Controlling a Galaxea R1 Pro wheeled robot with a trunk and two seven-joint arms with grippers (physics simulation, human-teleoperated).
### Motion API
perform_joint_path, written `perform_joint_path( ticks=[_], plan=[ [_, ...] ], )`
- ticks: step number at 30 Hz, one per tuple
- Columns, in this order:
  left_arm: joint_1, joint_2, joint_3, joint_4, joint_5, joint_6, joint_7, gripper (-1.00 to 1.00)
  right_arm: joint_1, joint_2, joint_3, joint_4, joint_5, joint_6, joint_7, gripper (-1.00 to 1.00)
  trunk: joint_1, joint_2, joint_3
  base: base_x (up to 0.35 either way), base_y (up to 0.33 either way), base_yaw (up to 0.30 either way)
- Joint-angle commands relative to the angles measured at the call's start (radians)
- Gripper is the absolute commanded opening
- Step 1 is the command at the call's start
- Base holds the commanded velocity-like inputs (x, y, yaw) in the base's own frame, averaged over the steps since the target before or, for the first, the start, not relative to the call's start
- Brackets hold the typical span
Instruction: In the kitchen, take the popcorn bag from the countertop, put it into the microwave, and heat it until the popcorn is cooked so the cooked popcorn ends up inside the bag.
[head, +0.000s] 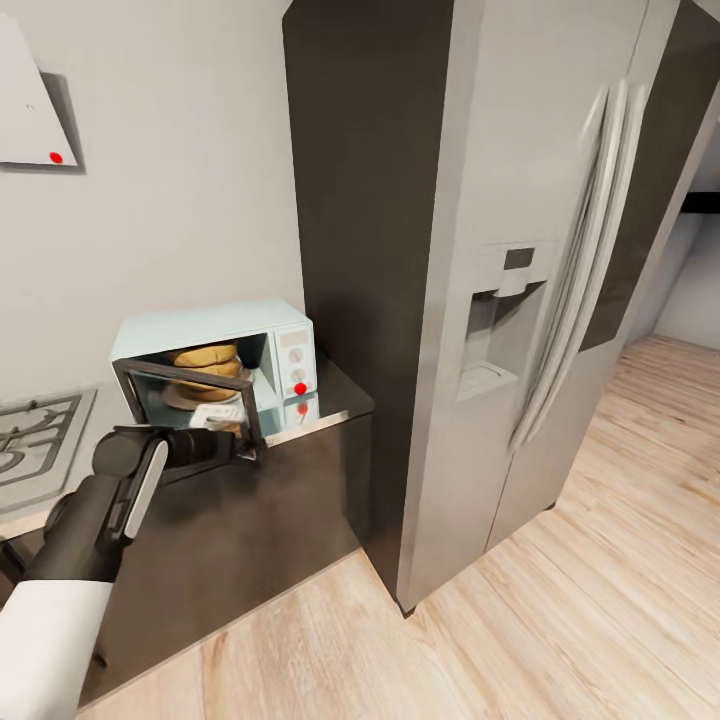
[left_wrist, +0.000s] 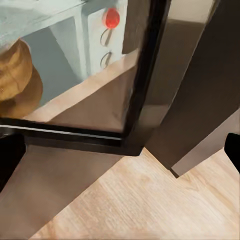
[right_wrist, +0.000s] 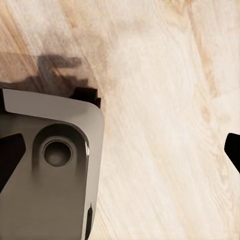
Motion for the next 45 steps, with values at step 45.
perform_joint_path(
  ticks=[45],
  plan=[
    [-0.001, -0.006, 0.020, 0.000, -0.007, -0.008, 0.002, 1.00, -0.002, -0.001, -0.009, 0.003, 0.008, -0.004, 0.001, 1.00, 0.000, -0.001, -0.001, 0.155, 0.000, 0.000]
  ],
)
